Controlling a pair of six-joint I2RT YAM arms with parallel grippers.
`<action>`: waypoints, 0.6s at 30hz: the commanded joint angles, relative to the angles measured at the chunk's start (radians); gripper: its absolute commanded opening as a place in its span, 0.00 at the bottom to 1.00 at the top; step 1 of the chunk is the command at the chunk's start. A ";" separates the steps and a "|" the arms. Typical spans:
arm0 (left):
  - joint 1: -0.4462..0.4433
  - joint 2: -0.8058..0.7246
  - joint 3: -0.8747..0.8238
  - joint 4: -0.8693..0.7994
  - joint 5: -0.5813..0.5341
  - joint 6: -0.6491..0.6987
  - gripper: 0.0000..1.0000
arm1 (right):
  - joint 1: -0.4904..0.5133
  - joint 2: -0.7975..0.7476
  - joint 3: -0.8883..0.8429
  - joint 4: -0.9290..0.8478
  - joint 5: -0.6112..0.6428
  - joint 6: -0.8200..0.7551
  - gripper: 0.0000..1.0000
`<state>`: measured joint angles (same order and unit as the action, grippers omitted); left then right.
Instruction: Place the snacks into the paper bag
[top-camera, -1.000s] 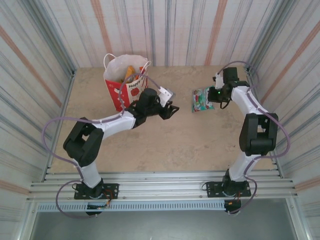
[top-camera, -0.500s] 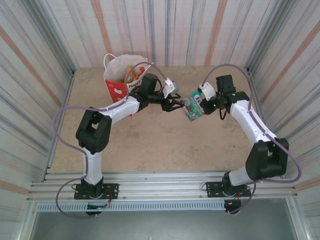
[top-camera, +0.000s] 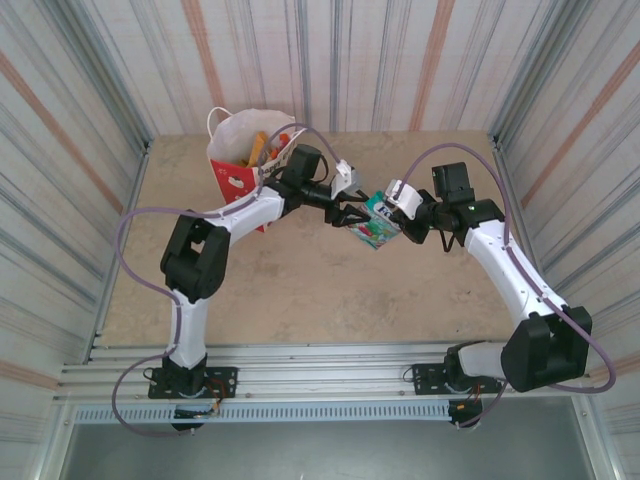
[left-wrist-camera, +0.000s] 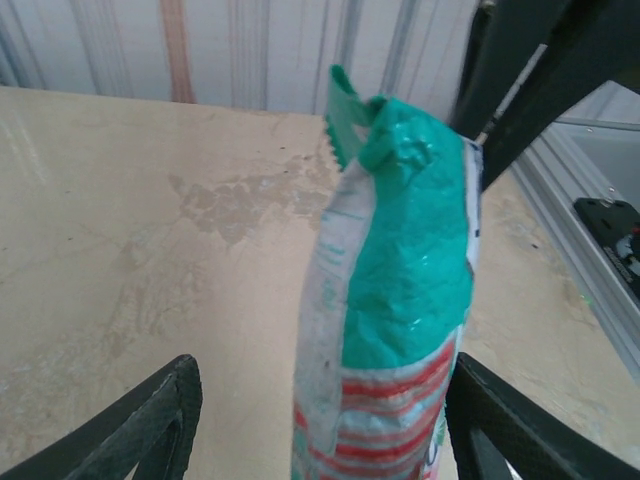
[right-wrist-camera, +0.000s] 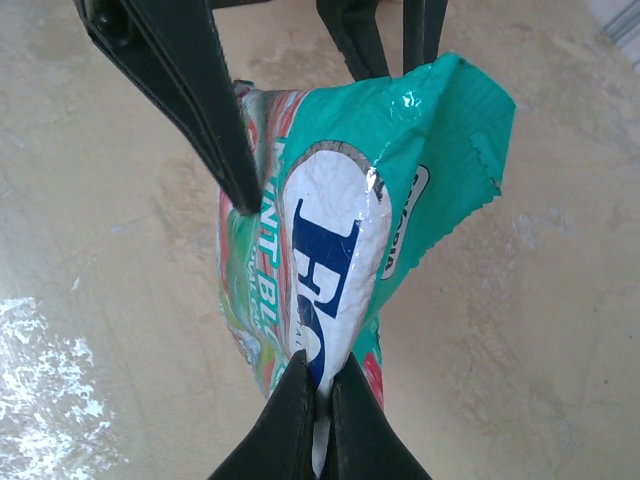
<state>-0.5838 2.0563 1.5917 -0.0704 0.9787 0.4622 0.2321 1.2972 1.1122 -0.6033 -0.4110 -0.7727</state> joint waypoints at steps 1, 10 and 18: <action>-0.018 0.022 0.064 -0.129 0.079 0.129 0.66 | 0.013 -0.025 0.001 0.056 -0.045 -0.054 0.00; -0.023 0.022 0.079 -0.191 0.050 0.147 0.42 | 0.013 -0.019 0.014 0.080 -0.055 -0.051 0.00; -0.013 -0.037 0.084 -0.214 -0.042 0.129 0.17 | 0.005 -0.068 -0.019 0.138 -0.075 0.017 0.10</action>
<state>-0.6033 2.0617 1.6512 -0.2325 0.9939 0.5880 0.2409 1.2877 1.0981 -0.5468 -0.4316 -0.7902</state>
